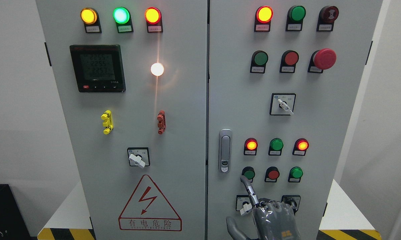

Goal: Release door handle
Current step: 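Move the right hand up to the base of the silver handle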

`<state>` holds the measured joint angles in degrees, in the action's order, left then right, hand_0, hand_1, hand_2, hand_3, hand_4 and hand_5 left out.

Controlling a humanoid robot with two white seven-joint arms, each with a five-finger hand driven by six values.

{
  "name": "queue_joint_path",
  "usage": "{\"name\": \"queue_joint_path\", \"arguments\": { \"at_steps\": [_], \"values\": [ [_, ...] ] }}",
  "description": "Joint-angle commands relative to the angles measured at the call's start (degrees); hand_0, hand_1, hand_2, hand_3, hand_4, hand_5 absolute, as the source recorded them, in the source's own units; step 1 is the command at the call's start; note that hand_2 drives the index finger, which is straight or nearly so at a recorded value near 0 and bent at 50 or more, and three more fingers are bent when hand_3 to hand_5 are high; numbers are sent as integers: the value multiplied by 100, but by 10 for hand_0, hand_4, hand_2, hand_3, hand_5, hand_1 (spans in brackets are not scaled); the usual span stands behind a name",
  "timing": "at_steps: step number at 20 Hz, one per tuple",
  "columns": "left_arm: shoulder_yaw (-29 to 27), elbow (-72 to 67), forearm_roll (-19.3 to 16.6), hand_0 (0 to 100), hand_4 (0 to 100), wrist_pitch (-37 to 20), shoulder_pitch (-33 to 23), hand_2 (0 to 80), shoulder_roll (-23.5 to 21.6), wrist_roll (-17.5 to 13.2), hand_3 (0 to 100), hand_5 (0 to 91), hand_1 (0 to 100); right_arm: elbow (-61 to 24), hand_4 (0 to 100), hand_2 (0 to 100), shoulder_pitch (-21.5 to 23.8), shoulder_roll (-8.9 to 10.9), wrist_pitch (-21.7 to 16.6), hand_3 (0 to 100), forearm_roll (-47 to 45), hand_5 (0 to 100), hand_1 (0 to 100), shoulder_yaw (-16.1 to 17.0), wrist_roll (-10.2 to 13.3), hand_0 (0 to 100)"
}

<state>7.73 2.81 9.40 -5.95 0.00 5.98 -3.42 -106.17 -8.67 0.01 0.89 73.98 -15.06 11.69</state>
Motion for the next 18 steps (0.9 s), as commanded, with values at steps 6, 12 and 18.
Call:
{"name": "queue_joint_path", "arguments": {
  "at_steps": [6, 12, 18],
  "values": [
    [0, 0, 0, 120, 0, 6, -53, 0, 0, -1, 0, 0, 556, 307, 1000, 0, -275, -256, 149, 1000, 363, 1000, 405, -374, 0, 326],
    [0, 0, 0, 120, 0, 6, -53, 0, 0, -1, 0, 0, 556, 333, 1000, 0, -302, -265, 149, 1000, 477, 1000, 400, -462, 0, 325],
    [0, 0, 0, 120, 0, -3, -53, 0, 0, -1, 0, 0, 556, 483, 1000, 0, -416, -274, 289, 1000, 548, 1000, 396, -489, 0, 325]
  ]
}}
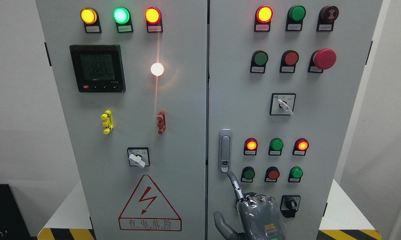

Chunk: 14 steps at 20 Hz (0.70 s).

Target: Release door handle

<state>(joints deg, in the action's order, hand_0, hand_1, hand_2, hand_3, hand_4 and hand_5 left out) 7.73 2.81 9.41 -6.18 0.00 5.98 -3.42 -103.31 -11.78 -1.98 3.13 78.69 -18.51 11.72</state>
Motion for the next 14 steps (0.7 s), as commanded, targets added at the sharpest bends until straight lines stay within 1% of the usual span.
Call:
{"name": "queue_joint_path", "arguments": {
  "at_steps": [1, 11, 14],
  "values": [
    [0, 0, 0, 120, 0, 20, -53, 0, 0, -1, 0, 0, 556, 223, 1000, 0, -132, -83, 91, 1000, 76, 1000, 396, -144, -11, 326],
    [0, 0, 0, 120, 0, 20, -44, 0, 0, -1, 0, 0, 556, 443, 1000, 0, -290, -206, 109, 1000, 85, 1000, 393, -162, -20, 330],
    [0, 0, 0, 120, 0, 29, -44, 0, 0, -1, 0, 0, 556, 487, 1000, 0, -308, -206, 170, 1000, 120, 1000, 392, -162, -20, 331]
  ]
}}
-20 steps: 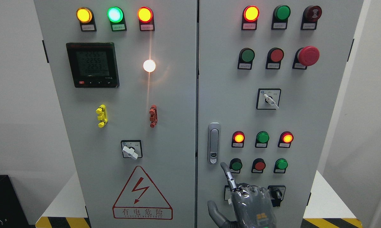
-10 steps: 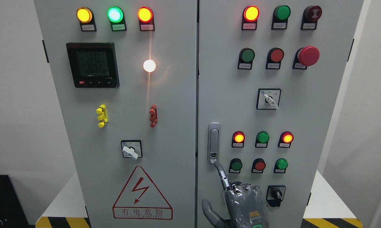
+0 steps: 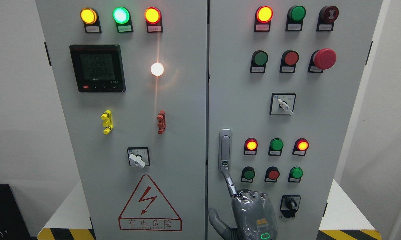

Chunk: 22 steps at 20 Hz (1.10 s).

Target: Release door handle

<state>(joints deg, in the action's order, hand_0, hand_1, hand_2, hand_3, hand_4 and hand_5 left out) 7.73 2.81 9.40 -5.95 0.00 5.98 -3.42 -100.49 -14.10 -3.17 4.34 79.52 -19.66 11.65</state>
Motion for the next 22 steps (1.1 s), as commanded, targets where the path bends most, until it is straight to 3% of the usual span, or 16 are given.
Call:
{"name": "queue_joint_path", "arguments": {
  "at_steps": [1, 22],
  "values": [
    [0, 0, 0, 120, 0, 6, -53, 0, 0, -1, 0, 0, 556, 222, 1000, 0, -93, -87, 85, 1000, 46, 1000, 392, -47, -14, 332],
    [0, 0, 0, 120, 0, 6, -53, 0, 0, -1, 0, 0, 556, 310, 1000, 0, -260, -122, 252, 1000, 55, 1000, 386, -29, -14, 339]
  ]
}}
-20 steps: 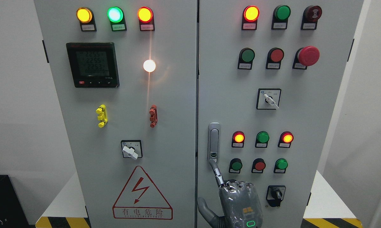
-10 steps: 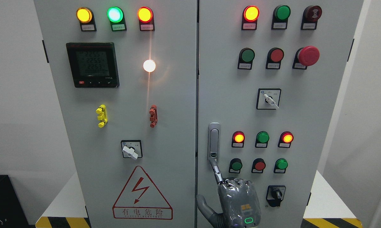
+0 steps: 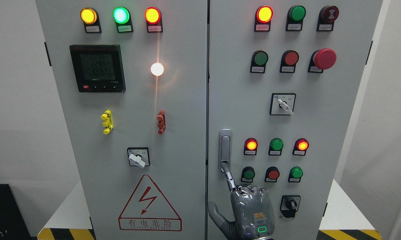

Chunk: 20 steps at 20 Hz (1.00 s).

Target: Release door handle

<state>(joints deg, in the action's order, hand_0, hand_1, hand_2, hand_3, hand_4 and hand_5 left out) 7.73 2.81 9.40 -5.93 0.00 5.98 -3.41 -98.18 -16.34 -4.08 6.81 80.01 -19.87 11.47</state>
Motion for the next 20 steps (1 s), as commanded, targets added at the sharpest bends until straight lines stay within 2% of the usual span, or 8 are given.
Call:
{"name": "queue_joint_path", "arguments": {
  "at_steps": [1, 20],
  "values": [
    [0, 0, 0, 120, 0, -5, -44, 0, 0, -1, 0, 0, 556, 89, 1000, 0, -45, -31, 5, 1000, 5, 1000, 386, -8, -4, 339],
    [0, 0, 0, 120, 0, 4, -44, 0, 0, -1, 0, 0, 556, 133, 1000, 0, -98, -31, 110, 1000, 5, 1000, 384, 44, -31, 339]
  ]
}}
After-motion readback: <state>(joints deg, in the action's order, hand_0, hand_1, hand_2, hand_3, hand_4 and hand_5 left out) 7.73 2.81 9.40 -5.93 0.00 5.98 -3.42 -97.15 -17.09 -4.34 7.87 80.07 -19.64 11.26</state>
